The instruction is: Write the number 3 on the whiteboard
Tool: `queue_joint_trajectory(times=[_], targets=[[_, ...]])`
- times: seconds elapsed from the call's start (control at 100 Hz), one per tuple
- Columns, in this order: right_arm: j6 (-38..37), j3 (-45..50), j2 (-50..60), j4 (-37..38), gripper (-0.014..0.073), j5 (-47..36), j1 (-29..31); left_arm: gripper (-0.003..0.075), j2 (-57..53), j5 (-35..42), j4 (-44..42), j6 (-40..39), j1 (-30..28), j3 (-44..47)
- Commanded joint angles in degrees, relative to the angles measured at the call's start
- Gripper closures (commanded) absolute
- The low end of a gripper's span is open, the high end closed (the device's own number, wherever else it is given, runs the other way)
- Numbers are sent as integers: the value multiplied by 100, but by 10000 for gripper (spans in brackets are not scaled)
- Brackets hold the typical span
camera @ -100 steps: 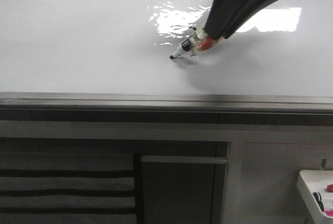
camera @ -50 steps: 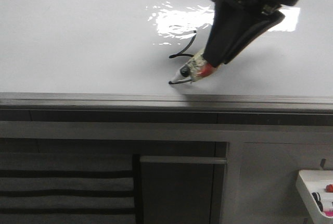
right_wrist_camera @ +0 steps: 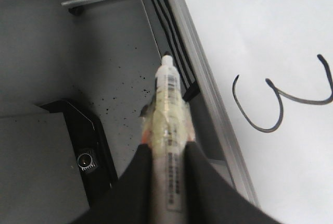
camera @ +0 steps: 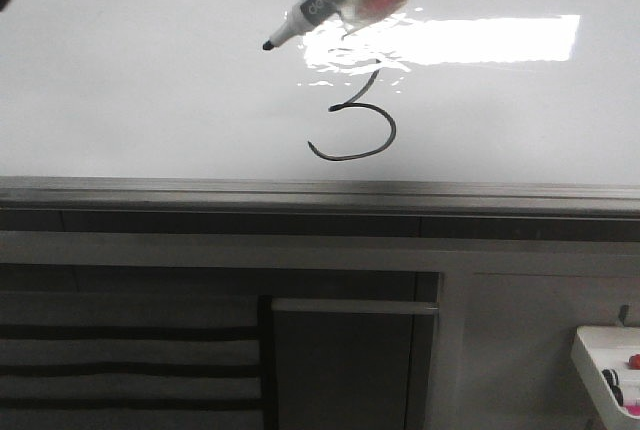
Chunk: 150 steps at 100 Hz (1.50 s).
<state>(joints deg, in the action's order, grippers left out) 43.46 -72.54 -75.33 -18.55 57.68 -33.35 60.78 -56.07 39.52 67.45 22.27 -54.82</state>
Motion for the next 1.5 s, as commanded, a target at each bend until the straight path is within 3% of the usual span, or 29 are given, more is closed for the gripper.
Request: queue_joint_trajectory(times=[0.0,0.28,0.75,0.82,1.02,1.13,1.39,1.49], targets=[[470,-185,187,-134,647,-162,-21,290,293,116,269,75,451,-422],[671,-185,187,-142,647,-203,-21,290,1515,512,50,75,1230,-1254],[1102,-185,187,-142,647,-203,-21,294,2238,501,254,166,1417,-1920],[1103,-185,187,-142,647,-216,-21,339,2238,490,268,176,1417,-1920],[1103,-185,187,-161,647,-200,-21,568,2238,489,268,176,1417,-1920],[1103,-185,187,-281,647,-189,-21,645,2238,489,268,176,1417,-1920],[1103,-185,187,-291,638,-136,-21,710,2238,477,268,176,1417,-1920],[1103,-185,187,-283,533,-113,-21,710,2238,477,268,176,1417,-1920]])
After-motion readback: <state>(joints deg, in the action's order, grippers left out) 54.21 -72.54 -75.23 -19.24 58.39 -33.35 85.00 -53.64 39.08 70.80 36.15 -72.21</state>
